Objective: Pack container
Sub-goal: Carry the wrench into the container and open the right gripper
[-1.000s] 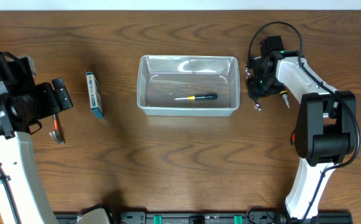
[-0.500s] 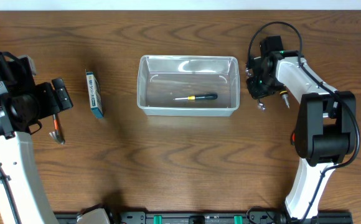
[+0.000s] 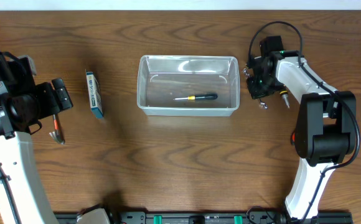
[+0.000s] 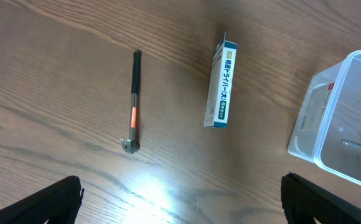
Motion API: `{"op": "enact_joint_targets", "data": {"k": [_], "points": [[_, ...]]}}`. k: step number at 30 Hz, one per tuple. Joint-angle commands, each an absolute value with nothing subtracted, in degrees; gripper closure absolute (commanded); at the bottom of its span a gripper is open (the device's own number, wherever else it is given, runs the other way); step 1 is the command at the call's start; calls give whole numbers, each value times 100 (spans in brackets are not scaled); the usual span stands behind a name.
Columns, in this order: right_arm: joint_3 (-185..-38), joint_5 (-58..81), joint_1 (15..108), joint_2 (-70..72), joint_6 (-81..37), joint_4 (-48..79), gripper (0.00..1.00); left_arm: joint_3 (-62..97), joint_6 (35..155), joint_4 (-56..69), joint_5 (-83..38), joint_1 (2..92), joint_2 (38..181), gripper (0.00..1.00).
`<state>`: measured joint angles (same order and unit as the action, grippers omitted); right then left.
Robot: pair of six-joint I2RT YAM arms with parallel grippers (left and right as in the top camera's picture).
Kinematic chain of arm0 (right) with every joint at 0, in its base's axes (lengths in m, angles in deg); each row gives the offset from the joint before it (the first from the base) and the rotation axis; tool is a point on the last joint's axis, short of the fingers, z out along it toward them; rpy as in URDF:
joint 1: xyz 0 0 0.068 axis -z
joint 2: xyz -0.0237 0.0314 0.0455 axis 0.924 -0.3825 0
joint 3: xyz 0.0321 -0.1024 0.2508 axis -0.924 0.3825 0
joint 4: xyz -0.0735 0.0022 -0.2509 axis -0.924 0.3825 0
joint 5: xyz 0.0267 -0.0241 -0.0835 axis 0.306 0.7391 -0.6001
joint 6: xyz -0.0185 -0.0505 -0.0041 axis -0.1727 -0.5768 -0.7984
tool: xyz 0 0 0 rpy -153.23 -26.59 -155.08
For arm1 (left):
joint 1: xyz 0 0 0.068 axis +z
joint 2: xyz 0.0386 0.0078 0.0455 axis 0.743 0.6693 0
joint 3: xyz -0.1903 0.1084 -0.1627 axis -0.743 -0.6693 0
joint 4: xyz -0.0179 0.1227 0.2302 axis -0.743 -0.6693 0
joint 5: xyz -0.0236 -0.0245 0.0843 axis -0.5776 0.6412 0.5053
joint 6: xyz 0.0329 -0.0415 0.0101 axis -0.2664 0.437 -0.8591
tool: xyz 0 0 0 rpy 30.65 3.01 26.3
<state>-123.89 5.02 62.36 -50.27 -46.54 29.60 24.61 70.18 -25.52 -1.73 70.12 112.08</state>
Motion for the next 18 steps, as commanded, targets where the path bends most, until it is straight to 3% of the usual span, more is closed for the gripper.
{"op": "enact_joint_targets", "data": {"k": [1, 13, 18], "points": [[-12317, 524, 6184, -5062, -4385, 2973, 99, 2583, 6961, -2568, -191, 7042, 11177, 2], [-13790, 183, 5847, -3726, -4156, 3445, 99, 2583, 6961, -2568, -191, 7042, 11177, 2], [-14197, 983, 5148, -3318, -6269, 3523, 99, 2583, 6961, -2568, -191, 7042, 11177, 2]]}}
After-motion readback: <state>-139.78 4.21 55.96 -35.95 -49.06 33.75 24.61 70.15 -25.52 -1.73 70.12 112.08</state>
